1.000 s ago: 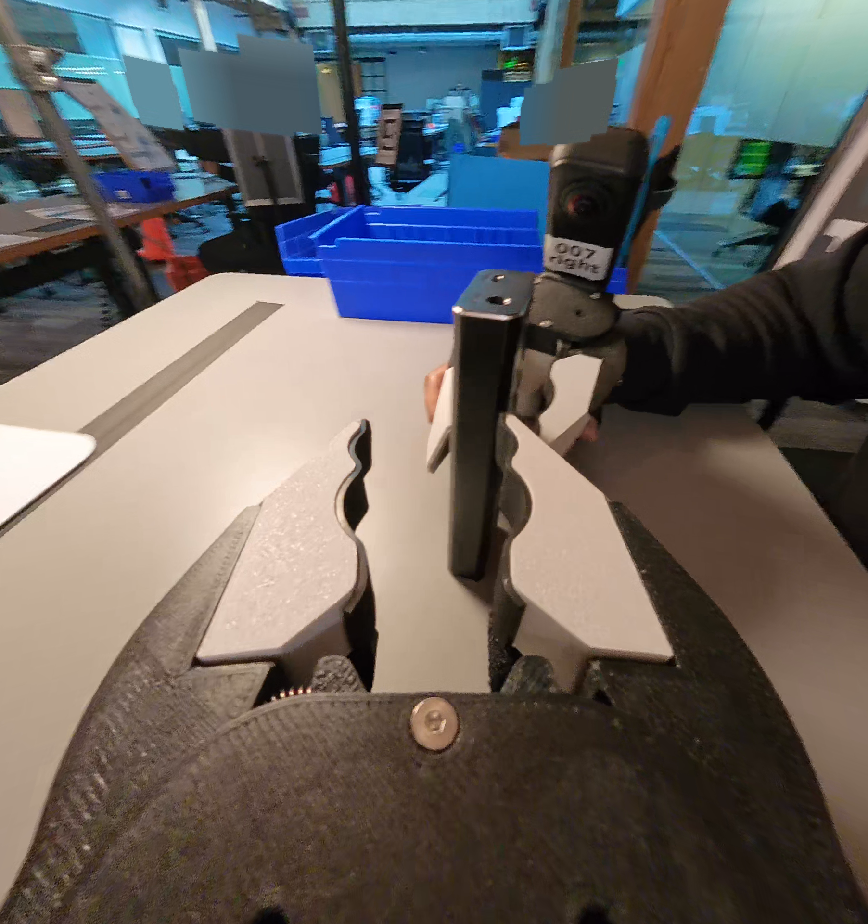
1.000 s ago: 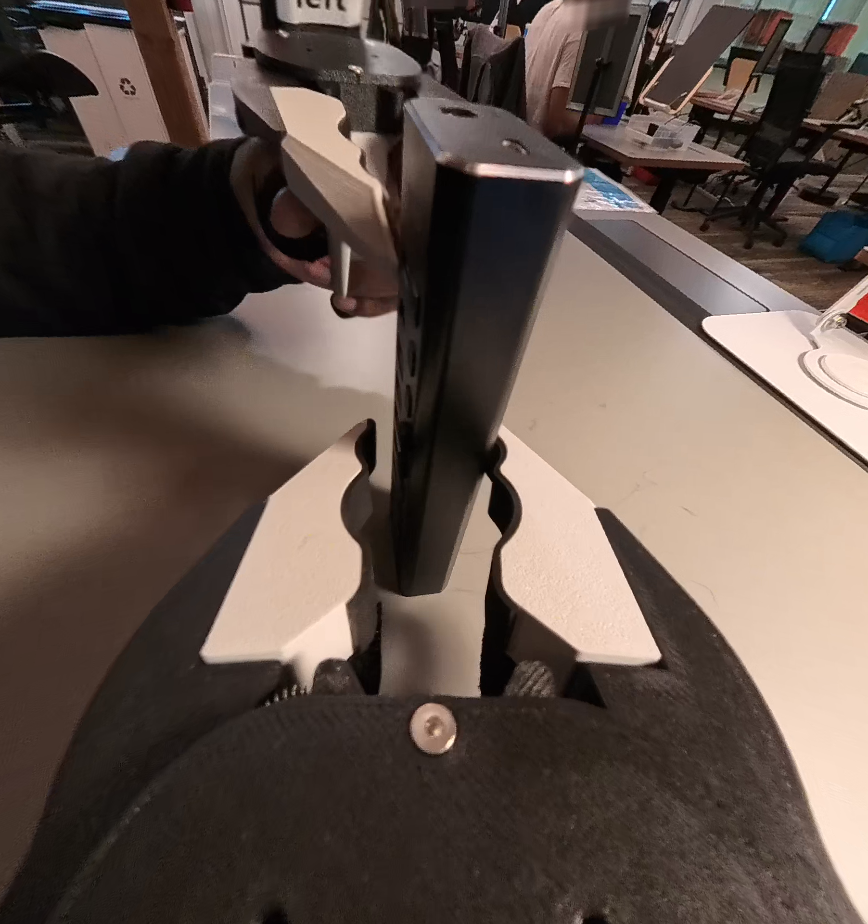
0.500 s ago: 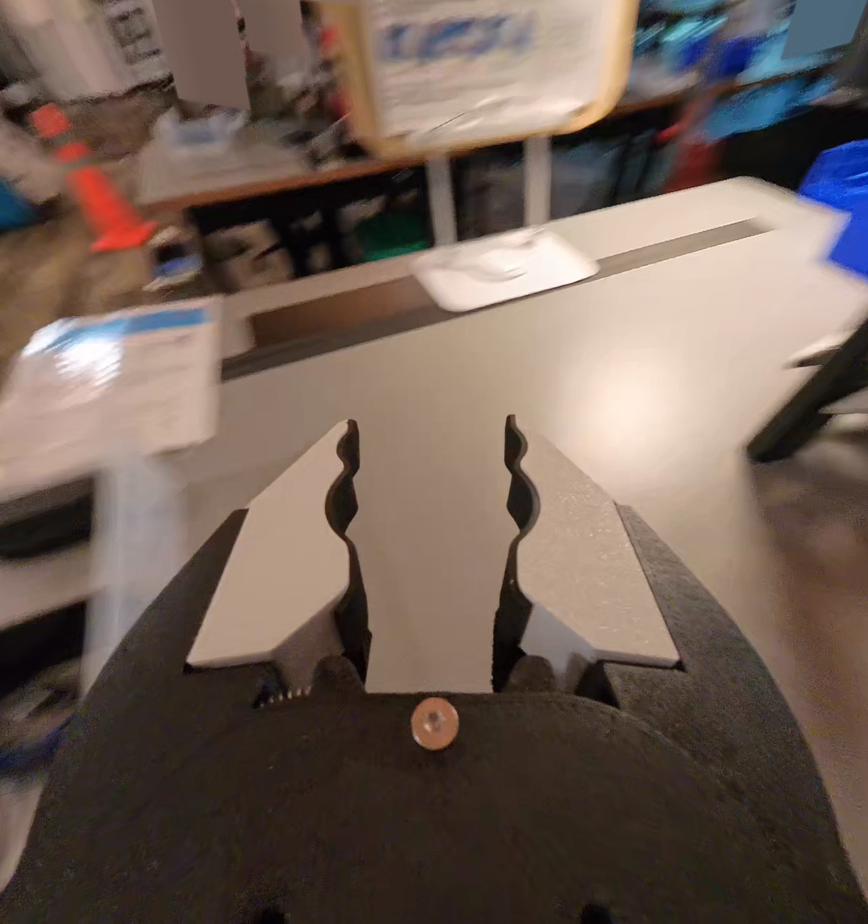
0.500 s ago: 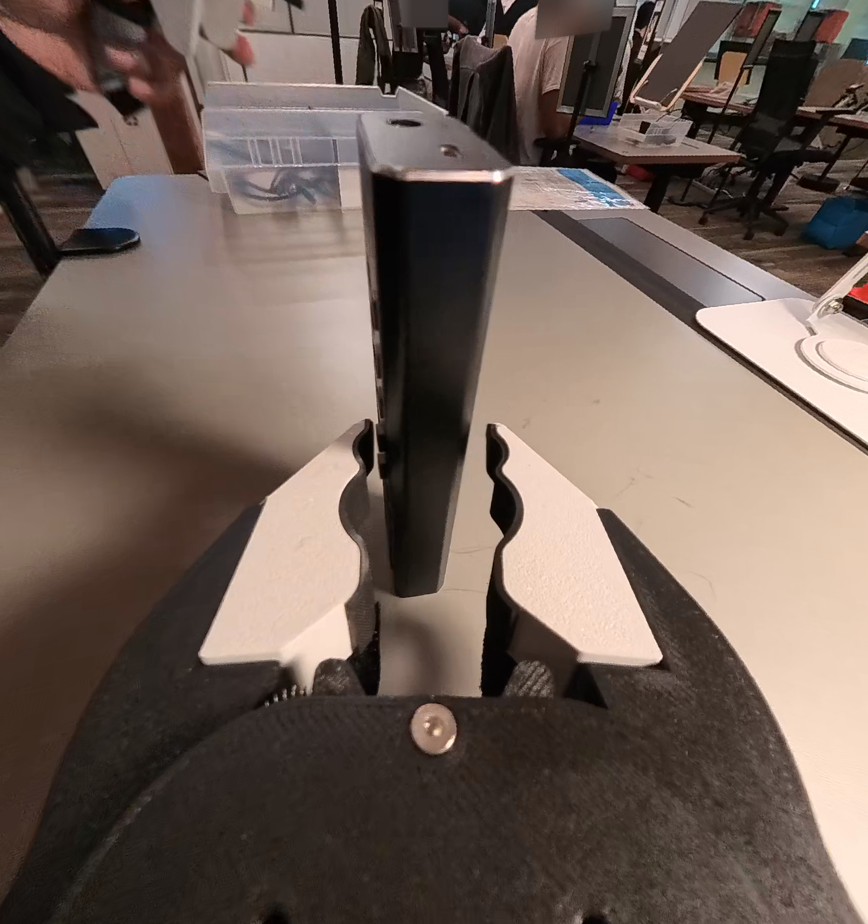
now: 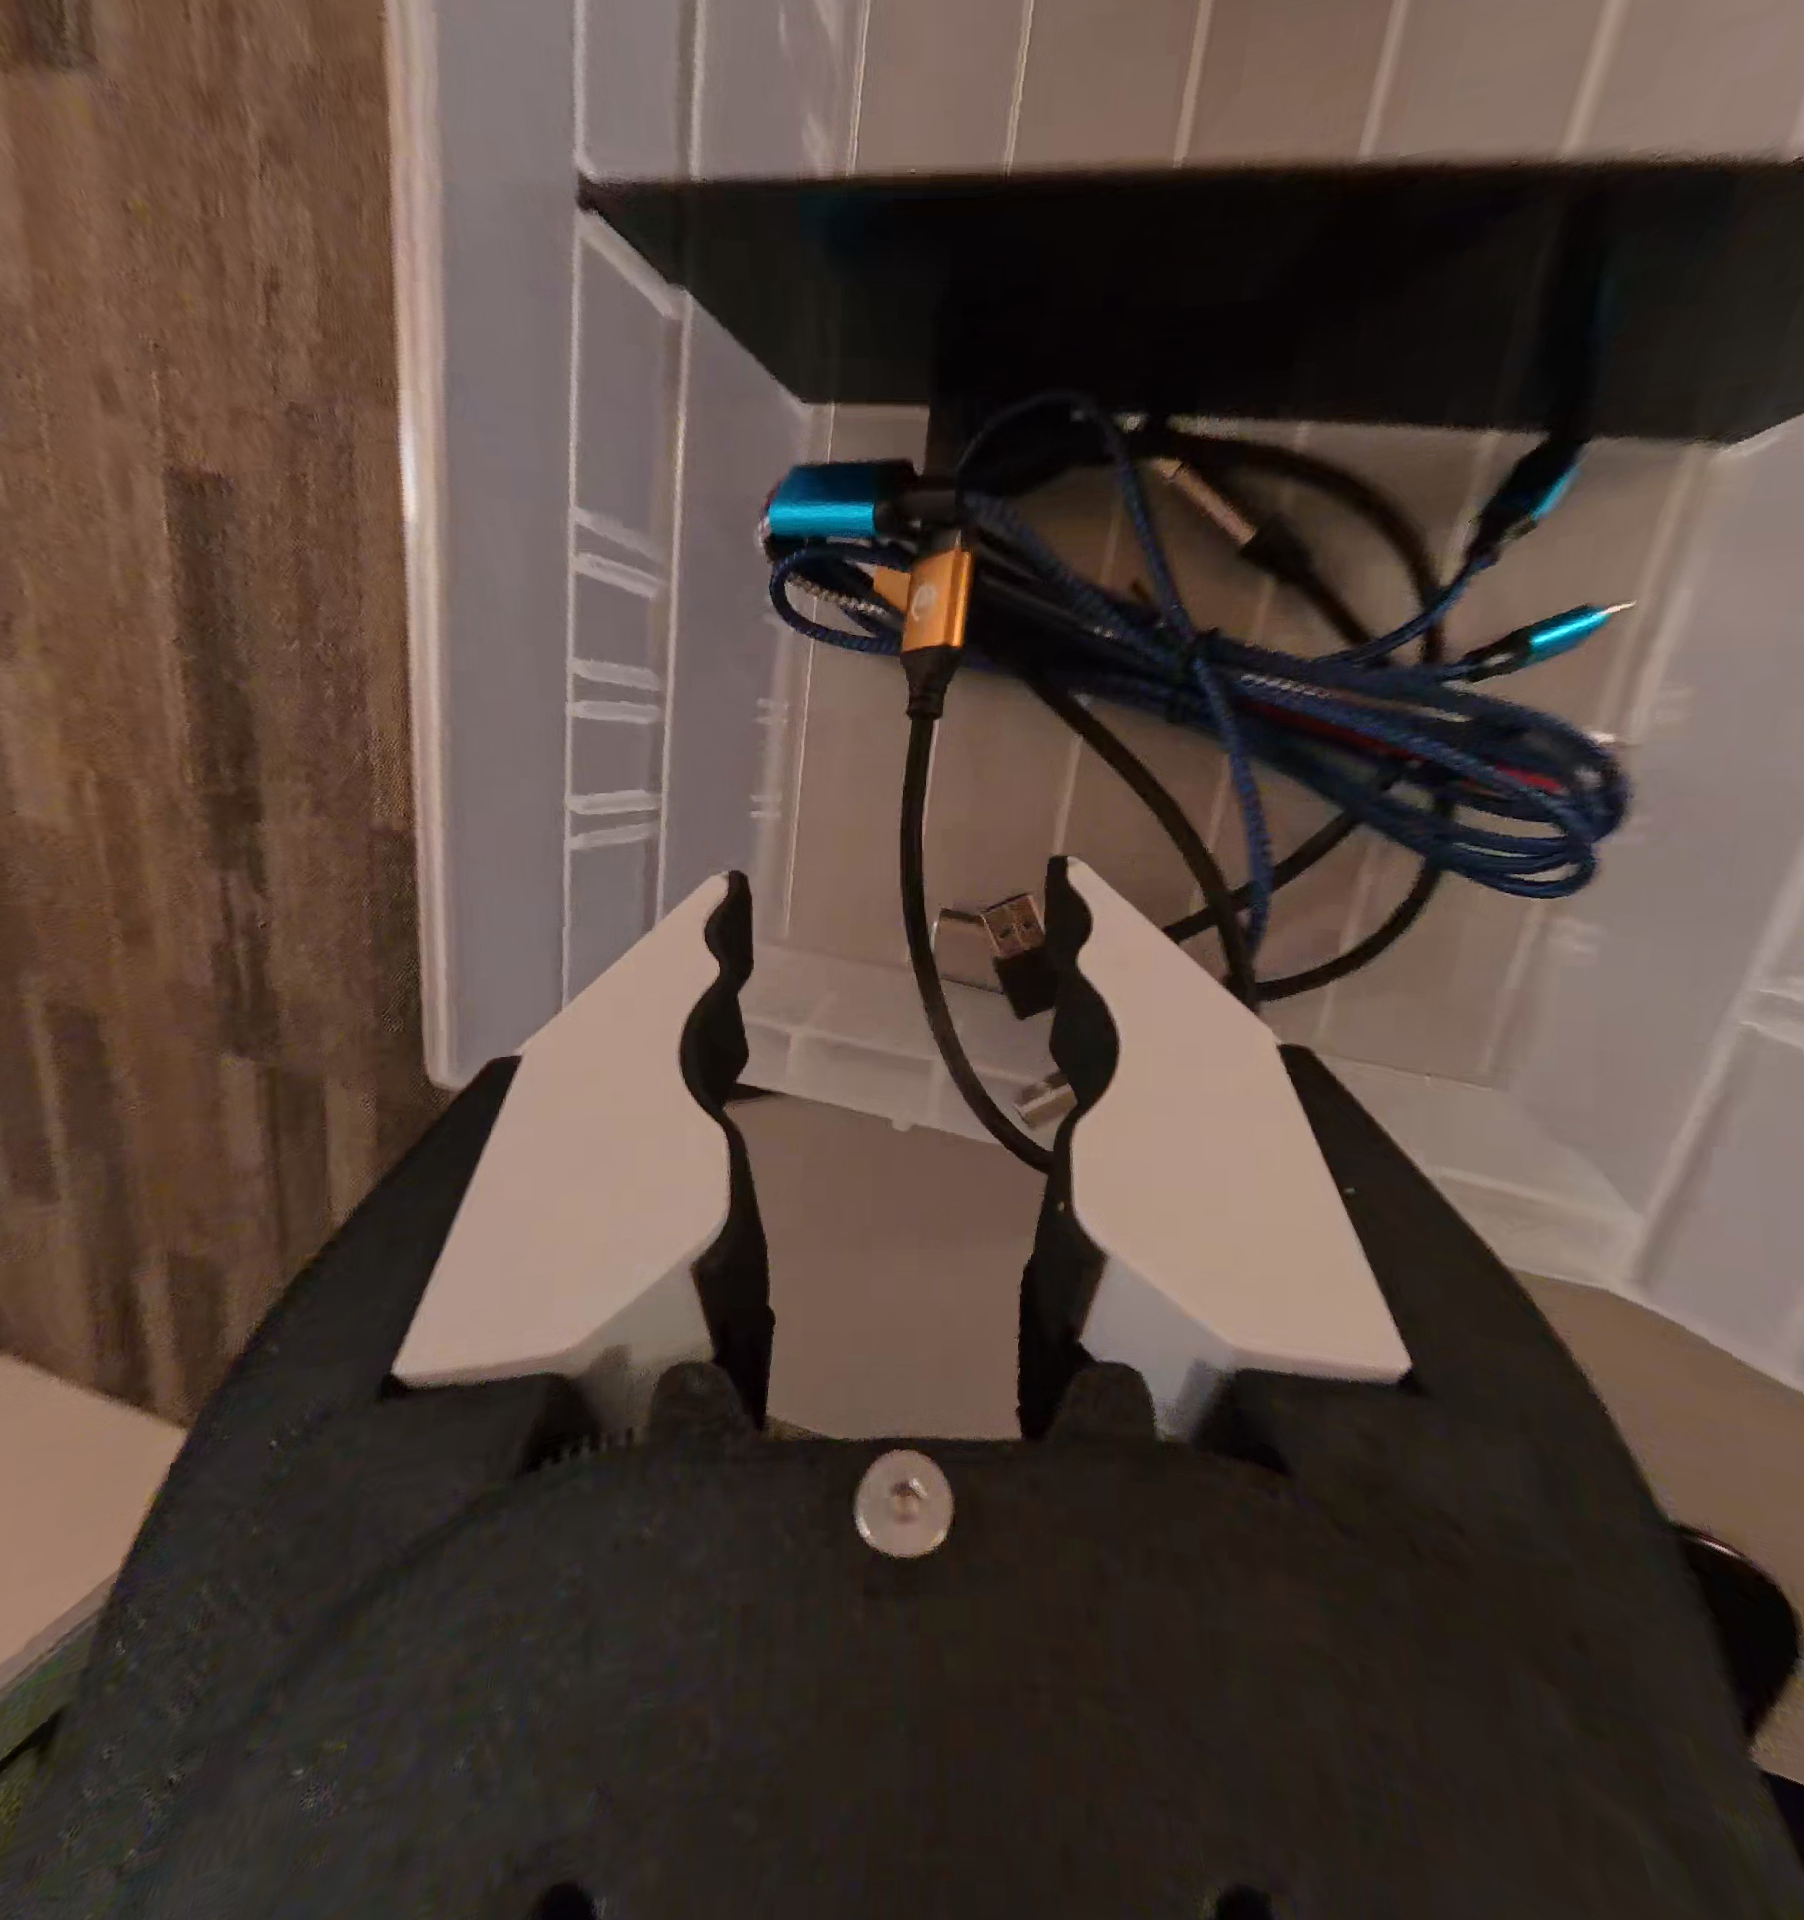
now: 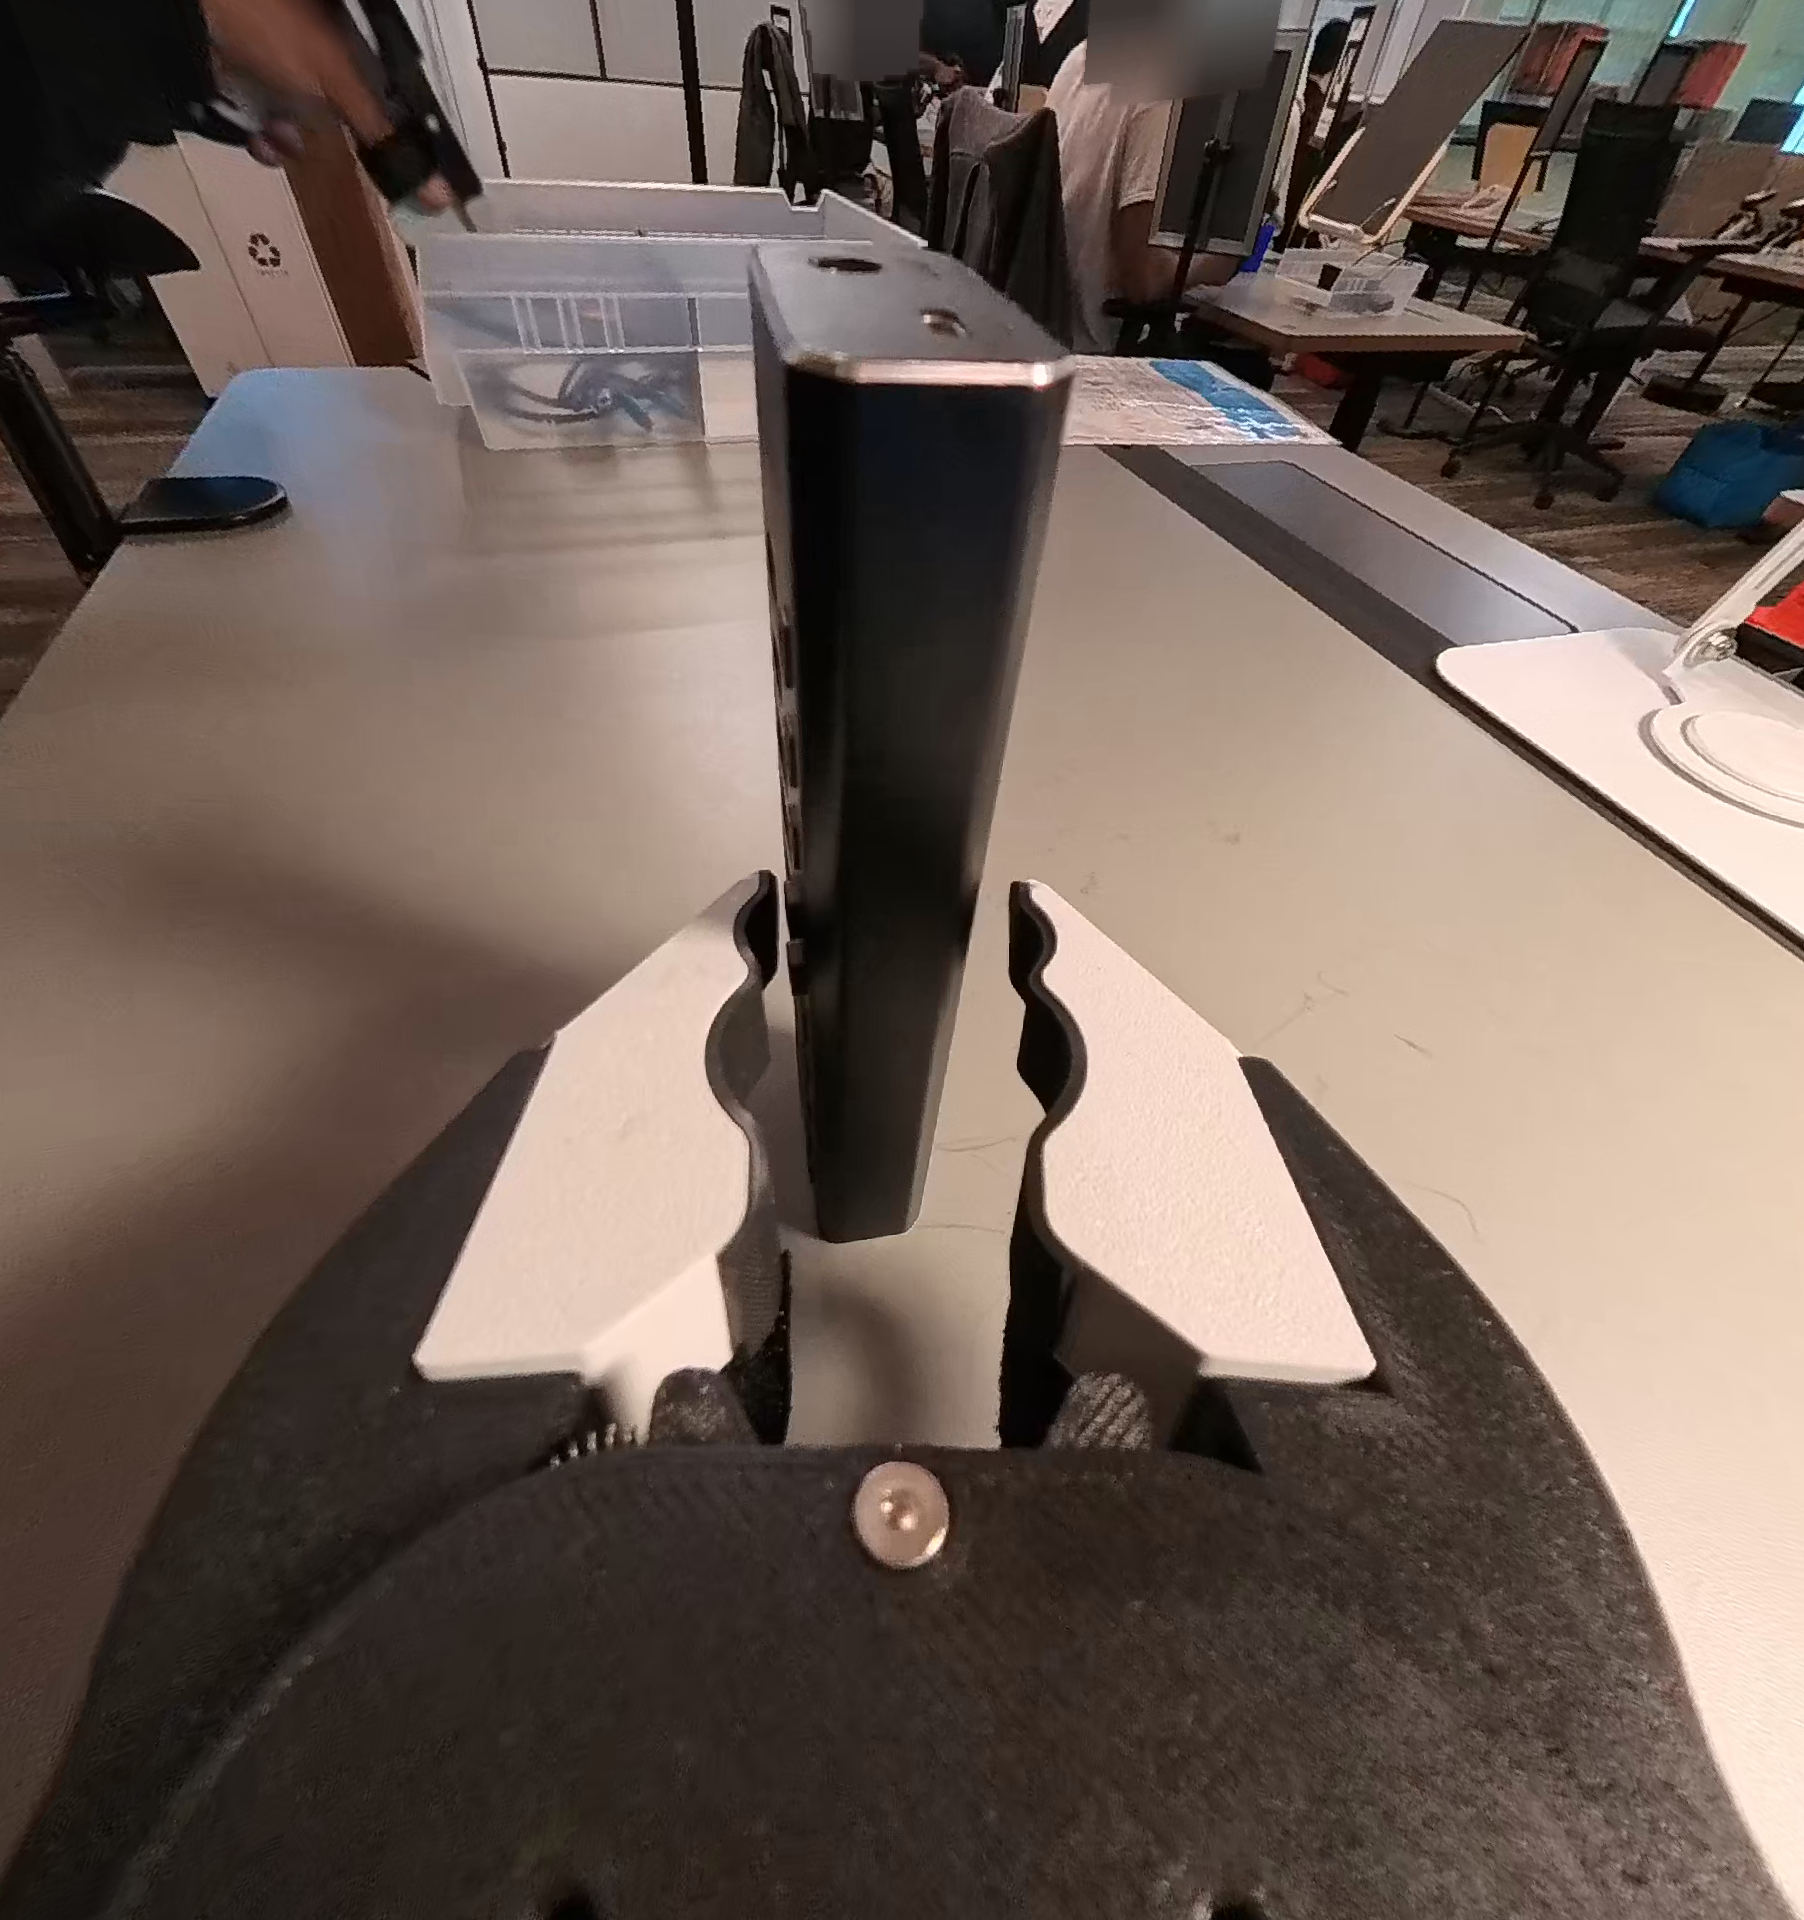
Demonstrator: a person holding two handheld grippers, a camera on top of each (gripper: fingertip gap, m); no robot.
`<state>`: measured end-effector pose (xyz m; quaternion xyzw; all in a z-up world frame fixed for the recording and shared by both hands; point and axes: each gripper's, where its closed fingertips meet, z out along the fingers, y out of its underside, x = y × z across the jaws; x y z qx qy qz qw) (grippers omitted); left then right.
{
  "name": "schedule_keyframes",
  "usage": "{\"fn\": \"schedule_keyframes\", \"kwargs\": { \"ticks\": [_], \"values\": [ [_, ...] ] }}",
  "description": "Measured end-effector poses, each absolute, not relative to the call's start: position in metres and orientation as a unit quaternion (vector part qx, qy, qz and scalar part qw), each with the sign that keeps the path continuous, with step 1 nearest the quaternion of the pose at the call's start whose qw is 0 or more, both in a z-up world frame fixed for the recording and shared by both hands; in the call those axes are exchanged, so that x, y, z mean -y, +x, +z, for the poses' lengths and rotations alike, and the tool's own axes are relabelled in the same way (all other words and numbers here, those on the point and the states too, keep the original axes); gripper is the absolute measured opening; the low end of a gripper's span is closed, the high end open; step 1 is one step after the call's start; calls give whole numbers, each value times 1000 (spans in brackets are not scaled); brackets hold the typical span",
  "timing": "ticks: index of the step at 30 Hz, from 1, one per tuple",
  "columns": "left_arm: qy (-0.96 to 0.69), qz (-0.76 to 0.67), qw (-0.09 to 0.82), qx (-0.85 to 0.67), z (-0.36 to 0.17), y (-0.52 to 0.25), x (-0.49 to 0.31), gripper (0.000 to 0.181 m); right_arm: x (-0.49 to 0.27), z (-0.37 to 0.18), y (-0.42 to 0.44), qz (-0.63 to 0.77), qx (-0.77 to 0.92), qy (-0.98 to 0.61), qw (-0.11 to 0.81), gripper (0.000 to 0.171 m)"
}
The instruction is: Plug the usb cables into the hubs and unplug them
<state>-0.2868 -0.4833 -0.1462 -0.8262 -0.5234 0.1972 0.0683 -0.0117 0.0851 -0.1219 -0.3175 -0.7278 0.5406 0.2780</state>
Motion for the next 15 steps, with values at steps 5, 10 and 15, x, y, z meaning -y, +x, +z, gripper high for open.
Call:
{"fn": "schedule_keyframes", "kwargs": {
  "ticks": [5,10,15],
  "values": [
    [-834,192,33,517,-168,-295,493,6,-87,-120,-12,548,721,-322,275,44],
    [-826,265,16,496,-122,-292,503,6,-90,-117,-9,558,714,-325,271,44],
    [-813,364,44,452,-31,-284,489,5,-91,-117,-8,563,712,-328,262,44]
  ]
}}
